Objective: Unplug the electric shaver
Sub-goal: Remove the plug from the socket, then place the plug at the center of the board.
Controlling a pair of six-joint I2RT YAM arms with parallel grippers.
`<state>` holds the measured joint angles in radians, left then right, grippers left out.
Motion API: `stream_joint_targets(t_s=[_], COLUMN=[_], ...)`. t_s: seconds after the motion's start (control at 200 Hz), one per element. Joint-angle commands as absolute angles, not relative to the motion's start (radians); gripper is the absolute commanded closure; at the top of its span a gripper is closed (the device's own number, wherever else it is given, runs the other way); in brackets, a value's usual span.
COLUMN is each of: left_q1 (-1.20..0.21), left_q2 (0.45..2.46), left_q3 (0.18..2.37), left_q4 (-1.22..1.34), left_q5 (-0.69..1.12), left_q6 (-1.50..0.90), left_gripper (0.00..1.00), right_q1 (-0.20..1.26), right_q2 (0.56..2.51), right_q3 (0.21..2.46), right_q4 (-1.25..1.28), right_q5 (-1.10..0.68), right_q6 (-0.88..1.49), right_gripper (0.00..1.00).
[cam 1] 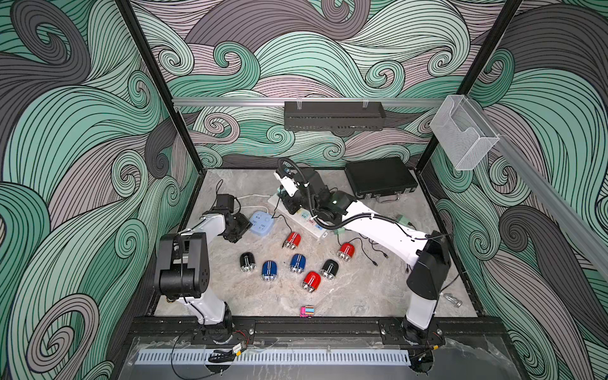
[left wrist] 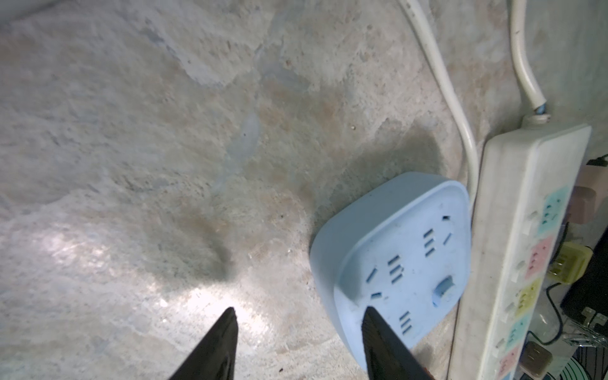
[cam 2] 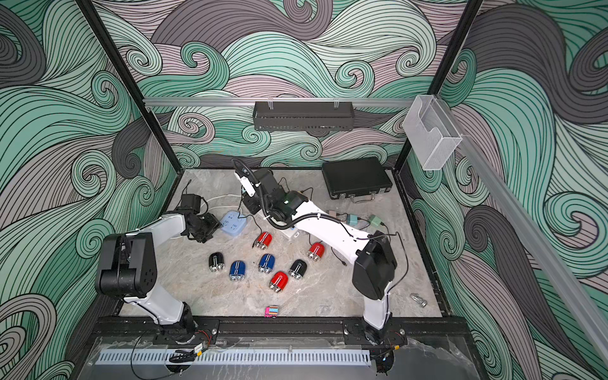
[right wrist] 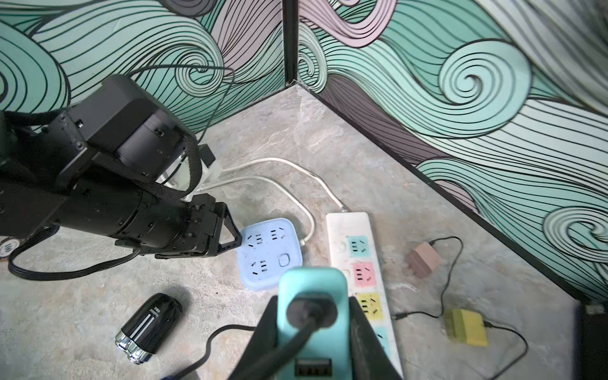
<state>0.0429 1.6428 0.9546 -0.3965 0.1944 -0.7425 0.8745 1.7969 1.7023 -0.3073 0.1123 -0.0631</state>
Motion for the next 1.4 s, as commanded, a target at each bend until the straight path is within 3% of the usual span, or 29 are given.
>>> stream_joint_targets(t_s=[0.0,0.57,0.896,1.166,1.396], left_q1=[0.02,-0.079,-0.126,-0.147,-0.16], left_q2=[1.595,1.536,1.576,1.598,1.586], left_q3=[1.001,1.055,1.071,1.065,1.039], left_q4=[-0.434,-0.469,-0.459,-0.448,-0.436], left_q5=[0.157,0.094,0.092,0.092,0.097], left_q6=[-0.717,-0.707,-0.709,-0.709,-0.71], left_gripper=[0.4,0.39,0.39,0.39,0.39], right_q1=[0.844,0.695,0.668,0.547,0.296], right_q2=[1.686,1.129,0.945,0.966,1.028], right_q3=[1.642,1.252,1.113,0.938,0.777], right_q4=[-0.297,-0.533,-0.817,-0.696,-0.443], right_q5=[0.179,0.351,0.46,0.293,0.026], right_q6=[-0.034,0.115,0.288,0.384,0.439], right_gripper=[0.77,0.81,0.79,0.79,0.79])
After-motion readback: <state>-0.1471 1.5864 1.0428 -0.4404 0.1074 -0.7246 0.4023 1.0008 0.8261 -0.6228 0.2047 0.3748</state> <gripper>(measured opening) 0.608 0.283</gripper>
